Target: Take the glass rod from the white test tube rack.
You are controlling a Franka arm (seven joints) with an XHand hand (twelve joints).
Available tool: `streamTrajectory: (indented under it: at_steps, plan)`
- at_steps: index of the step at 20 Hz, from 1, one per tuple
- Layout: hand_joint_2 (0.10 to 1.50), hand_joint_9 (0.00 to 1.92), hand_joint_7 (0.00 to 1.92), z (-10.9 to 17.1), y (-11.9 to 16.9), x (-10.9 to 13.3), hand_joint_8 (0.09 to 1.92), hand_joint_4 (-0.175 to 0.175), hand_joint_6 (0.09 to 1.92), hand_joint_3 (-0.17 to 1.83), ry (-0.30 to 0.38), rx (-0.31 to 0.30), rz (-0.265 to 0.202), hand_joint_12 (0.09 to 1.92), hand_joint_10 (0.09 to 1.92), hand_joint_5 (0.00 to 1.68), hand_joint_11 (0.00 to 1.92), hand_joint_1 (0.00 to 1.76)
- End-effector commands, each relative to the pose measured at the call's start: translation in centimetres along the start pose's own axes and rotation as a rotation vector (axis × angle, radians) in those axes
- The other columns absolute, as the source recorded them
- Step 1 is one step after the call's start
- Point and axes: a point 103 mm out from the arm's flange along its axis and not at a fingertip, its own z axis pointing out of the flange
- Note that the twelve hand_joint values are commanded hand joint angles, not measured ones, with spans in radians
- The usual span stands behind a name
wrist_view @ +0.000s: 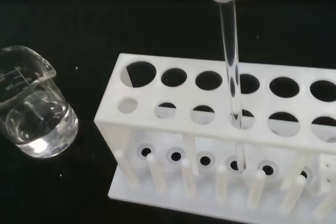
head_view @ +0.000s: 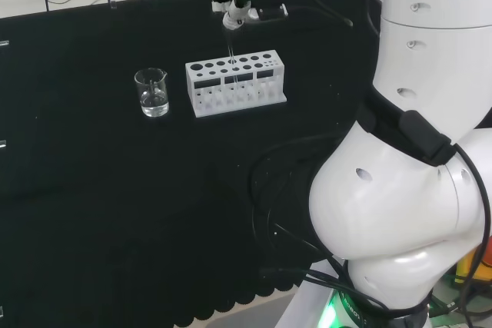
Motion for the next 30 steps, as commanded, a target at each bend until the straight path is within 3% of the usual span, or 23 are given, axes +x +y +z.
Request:
streamTrajectory:
  at_steps: [1,6,9,12,19,23,30]
  plan:
    - [1.09,1.63,1.23,-0.3,-0.1,0.1,0.75,-0.175,0.77,-0.17,-0.004,-0.001,0.008,0.45,0.68,1.01,1.71,1.32]
    - [1.11,1.63,1.27,-0.4,0.3,0.3,0.77,-0.175,0.66,-0.17,-0.011,0.007,0.008,0.45,0.68,1.09,1.71,1.31]
    - [1.1,1.61,1.24,-0.5,0.5,0.2,0.88,-0.175,0.47,-0.17,-0.034,0.015,0.022,0.48,0.73,1.18,1.69,1.31]
    - [1.1,1.62,1.21,-0.9,0.3,-0.1,0.94,-0.175,0.39,-0.17,-0.054,0.006,0.032,0.54,0.78,1.21,1.7,1.31]
    - [1.12,1.66,1.19,-2.7,-1.0,-0.8,0.99,-0.175,0.47,-0.17,-0.036,-0.006,0.032,0.66,0.83,1.17,1.7,1.31]
    - [1.09,1.7,1.44,-4.2,-2.6,-1.1,1.11,-0.175,0.64,-0.17,-0.019,-0.036,0.028,0.66,0.8,1.21,1.73,1.23]
    - [1.09,1.72,1.47,-7.0,-4.8,0.1,1.13,-0.175,0.67,-0.17,-0.003,-0.063,0.002,0.67,0.8,1.21,1.74,1.22]
